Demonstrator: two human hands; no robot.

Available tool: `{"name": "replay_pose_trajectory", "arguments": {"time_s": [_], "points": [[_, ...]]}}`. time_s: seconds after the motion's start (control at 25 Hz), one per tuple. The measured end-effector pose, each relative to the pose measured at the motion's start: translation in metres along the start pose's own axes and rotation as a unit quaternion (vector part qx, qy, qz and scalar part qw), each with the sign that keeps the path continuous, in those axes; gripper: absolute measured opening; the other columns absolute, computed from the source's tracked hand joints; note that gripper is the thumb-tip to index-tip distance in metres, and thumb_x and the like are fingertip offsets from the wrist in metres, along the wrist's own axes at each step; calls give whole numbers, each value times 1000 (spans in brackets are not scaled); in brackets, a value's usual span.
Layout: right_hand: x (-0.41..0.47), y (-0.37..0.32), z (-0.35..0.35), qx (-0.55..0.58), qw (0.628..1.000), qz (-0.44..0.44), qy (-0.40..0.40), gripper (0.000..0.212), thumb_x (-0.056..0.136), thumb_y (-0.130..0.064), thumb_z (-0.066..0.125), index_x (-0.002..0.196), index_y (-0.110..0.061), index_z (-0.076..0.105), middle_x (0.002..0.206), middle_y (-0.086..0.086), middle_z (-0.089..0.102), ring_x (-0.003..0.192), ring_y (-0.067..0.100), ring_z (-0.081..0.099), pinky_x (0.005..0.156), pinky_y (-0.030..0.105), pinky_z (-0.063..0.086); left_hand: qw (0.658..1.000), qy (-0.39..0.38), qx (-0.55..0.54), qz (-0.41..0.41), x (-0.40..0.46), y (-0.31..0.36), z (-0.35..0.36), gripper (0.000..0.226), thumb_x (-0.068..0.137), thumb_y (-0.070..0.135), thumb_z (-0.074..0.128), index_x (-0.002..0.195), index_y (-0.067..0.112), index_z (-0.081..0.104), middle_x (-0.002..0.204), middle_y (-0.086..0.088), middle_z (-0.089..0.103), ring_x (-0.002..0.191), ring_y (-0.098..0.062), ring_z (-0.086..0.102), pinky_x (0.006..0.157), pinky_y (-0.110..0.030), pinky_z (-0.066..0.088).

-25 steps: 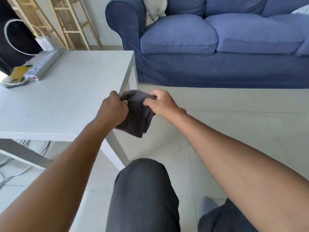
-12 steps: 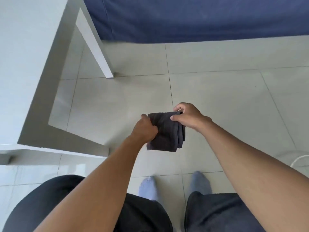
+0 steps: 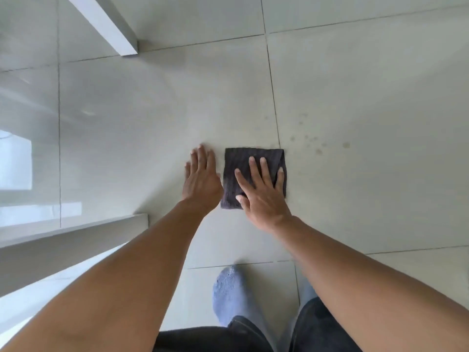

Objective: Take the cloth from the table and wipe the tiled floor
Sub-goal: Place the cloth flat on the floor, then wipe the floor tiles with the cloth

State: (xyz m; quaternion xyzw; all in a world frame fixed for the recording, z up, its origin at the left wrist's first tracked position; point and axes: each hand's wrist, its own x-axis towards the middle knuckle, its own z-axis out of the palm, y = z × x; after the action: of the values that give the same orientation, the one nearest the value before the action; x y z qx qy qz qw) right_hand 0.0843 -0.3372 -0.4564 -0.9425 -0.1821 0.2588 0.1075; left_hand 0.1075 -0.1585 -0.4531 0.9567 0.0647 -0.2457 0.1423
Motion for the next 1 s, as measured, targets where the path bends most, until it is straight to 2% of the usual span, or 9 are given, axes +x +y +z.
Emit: {"name": "replay_pose_trajectory", "arguments": {"time_s": [0.12, 0.24, 0.32, 0.44, 0.56, 0.72, 0.84, 0.92, 1.0], "points": [[64, 29, -25, -28, 1000, -5, 11, 67, 103, -54, 34, 162, -33, 11, 173, 9, -8, 158, 34, -13, 121, 70, -4, 999, 34, 13, -9, 5, 4, 15, 71, 99, 20, 36, 158, 7, -1, 166, -18, -13, 152, -37, -15, 123, -54, 0], [129, 52, -66, -16, 999, 33, 4, 70, 101, -55, 38, 162, -36, 9, 173, 7, -13, 158, 32, -16, 121, 70, -6, 999, 31, 37, -13, 7, 9, 16, 67, 101, 24, 30, 158, 6, 0, 166, -21, -10, 152, -40, -11, 123, -57, 3], [135, 51, -74, -7, 998, 56, -4, 70, 102, -53, 39, 162, -35, 7, 172, 8, -14, 158, 33, -17, 121, 69, -6, 996, 27, 83, -6, 11, 8, 9, 68, 101, 28, 31, 158, 4, 2, 165, -23, -7, 152, -41, -7, 122, -58, 3], [78, 37, -42, -11, 998, 47, 26, 68, 105, -50, 34, 163, -32, 4, 172, 14, -13, 158, 37, -15, 122, 68, -4, 993, 28, 113, 37, 17, -1, -3, 70, 100, 35, 31, 158, 5, 4, 166, -23, -6, 153, -37, -6, 122, -57, 0], [-12, 40, 7, -6, 999, 28, 32, 63, 105, -50, 29, 162, -30, 11, 173, 15, -5, 159, 36, -9, 123, 67, 1, 988, 26, 121, 91, 26, 7, -9, 69, 100, 31, 32, 158, 6, 4, 166, -22, -7, 154, -37, -6, 123, -57, 4], [-67, 85, 19, 10, 998, 50, 37, 60, 107, -50, 22, 162, -27, 20, 173, 12, 5, 160, 30, -2, 126, 62, 5, 997, 19, 45, 52, 37, 31, -1, 74, 97, 31, 38, 158, 8, 3, 165, -24, -10, 152, -40, -11, 122, -57, 2], [-53, 127, -7, 26, 977, 189, 91, 57, 108, -40, 32, 161, -19, 26, 171, 19, 12, 159, 35, 5, 123, 66, 10, 997, 14, 63, 40, 35, 35, 4, 74, 98, 32, 34, 158, 7, -1, 164, -25, -14, 151, -42, -13, 122, -59, 1], [-5, 140, -32, 53, 946, 291, 130, 58, 108, -40, 31, 162, -21, 22, 171, 21, 7, 159, 38, 1, 122, 70, 7, 997, 14, 68, 30, 36, 39, 4, 75, 98, 32, 31, 158, 6, -4, 163, -26, -15, 150, -44, -15, 121, -61, 1], [51, 133, -58, 92, 929, 332, 135, 59, 107, -41, 28, 163, -25, 15, 172, 20, -1, 158, 40, -6, 121, 71, 3, 997, 4, 72, 21, 37, 46, 3, 75, 98, 34, 30, 157, 4, -6, 162, -28, -16, 150, -46, -15, 120, -62, 1]]}}
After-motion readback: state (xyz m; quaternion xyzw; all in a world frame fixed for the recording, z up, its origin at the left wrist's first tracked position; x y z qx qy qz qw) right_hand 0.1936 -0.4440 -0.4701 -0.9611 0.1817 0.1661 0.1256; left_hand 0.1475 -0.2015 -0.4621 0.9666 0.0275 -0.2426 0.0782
